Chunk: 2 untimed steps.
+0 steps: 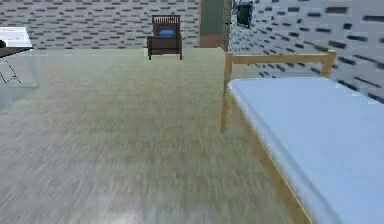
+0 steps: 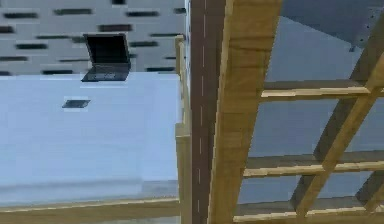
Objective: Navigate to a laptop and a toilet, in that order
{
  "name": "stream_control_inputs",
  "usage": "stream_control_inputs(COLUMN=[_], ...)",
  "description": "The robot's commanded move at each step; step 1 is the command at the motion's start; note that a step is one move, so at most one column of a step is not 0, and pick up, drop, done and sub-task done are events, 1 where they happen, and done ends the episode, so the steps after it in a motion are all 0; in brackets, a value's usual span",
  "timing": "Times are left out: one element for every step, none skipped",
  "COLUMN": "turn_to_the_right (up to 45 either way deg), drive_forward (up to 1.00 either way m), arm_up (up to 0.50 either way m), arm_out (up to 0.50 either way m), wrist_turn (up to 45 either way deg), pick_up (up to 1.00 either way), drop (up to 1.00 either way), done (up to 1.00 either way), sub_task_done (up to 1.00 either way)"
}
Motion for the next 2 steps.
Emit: stream_control_inputs(turn_to_the_right=[0.0,0.0], drive_forward=[1.0,1.0], arm_up=[0.0,0.0], arm_out=[0.0,0.0], wrist_turn=[0.0,0.0], pick_up=[0.0,0.0], drop=[0.0,0.0], done=[0.0,0.0], sub_task_done=[0.0,0.0])
